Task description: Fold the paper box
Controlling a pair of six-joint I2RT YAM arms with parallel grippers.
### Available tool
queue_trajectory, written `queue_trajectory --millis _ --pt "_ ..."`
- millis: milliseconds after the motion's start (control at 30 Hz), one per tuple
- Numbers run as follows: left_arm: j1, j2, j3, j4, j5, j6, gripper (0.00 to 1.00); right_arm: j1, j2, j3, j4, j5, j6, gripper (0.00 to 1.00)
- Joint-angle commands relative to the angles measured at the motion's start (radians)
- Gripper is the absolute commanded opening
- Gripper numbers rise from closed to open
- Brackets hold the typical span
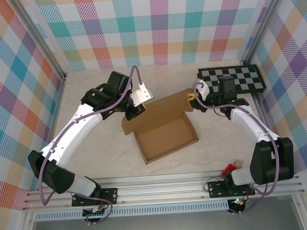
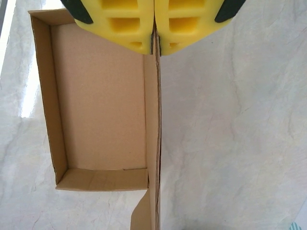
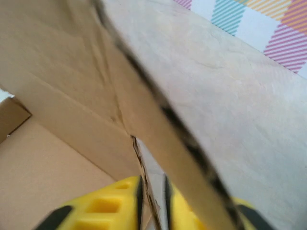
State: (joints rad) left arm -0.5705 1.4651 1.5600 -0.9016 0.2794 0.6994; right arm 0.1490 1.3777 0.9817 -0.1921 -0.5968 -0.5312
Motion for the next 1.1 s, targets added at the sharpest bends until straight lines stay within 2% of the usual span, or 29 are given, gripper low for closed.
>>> queue_trajectory --millis 0,67,100,200,267,300,367,400,533,633,667,800,867,933,1000,1067 --pt "0.014 -0.009 0.003 0.063 0.03 -0.038 0.0 0.036 -0.014 -0.024 0.066 0.076 0.05 0.1" --pt "0.015 0.009 0.022 0.079 0.009 -0.074 0.0 0.049 -0.031 -0.052 0.096 0.114 0.078 0.0" --pt "0.016 0.021 0.032 0.087 -0.008 -0.099 0.06 0.05 -0.039 -0.063 0.108 0.128 0.099 0.0" --pt "0.026 0.037 0.041 0.133 -0.103 -0.192 0.32 0.058 -0.064 -0.091 0.138 0.202 0.161 0.0" --pt "0.05 0.008 0.003 0.183 -0.162 -0.266 0.42 0.058 -0.079 -0.1 0.139 0.28 0.192 0.0" --pt "0.068 -0.028 -0.044 0.227 -0.198 -0.31 0.57 0.058 -0.085 -0.097 0.128 0.327 0.203 0.0" --pt "0.109 -0.124 -0.175 0.325 -0.24 -0.399 0.72 0.058 -0.091 -0.084 0.088 0.39 0.211 0.0" --pt "0.135 -0.184 -0.25 0.371 -0.238 -0.452 0.76 0.058 -0.09 -0.071 0.056 0.423 0.218 0.0" --pt "0.197 -0.405 -0.562 0.56 -0.161 -0.586 0.79 0.055 -0.073 -0.008 -0.065 0.482 0.25 0.0" --pt "0.229 -0.51 -0.767 0.783 -0.177 -0.647 0.81 0.052 -0.069 0.018 -0.103 0.468 0.256 0.0" --pt "0.258 -0.498 -0.794 0.842 -0.155 -0.674 0.8 0.052 -0.066 0.027 -0.112 0.46 0.257 0.0" --pt "0.397 -0.341 -0.787 1.032 0.093 -0.725 0.77 0.047 -0.035 0.064 -0.144 0.403 0.251 0.0" --pt "0.42 -0.282 -0.794 1.116 0.179 -0.723 0.77 0.046 -0.011 0.086 -0.17 0.38 0.242 0.0" --pt "0.434 -0.21 -0.769 1.133 0.262 -0.717 0.77 0.045 0.004 0.099 -0.184 0.373 0.24 0.0" --pt "0.437 -0.138 -0.735 1.127 0.353 -0.7 0.72 0.043 0.006 0.095 -0.171 0.36 0.242 0.0" --pt "0.437 -0.103 -0.727 1.143 0.398 -0.704 0.68 0.04 0.009 0.098 -0.173 0.351 0.241 0.0"
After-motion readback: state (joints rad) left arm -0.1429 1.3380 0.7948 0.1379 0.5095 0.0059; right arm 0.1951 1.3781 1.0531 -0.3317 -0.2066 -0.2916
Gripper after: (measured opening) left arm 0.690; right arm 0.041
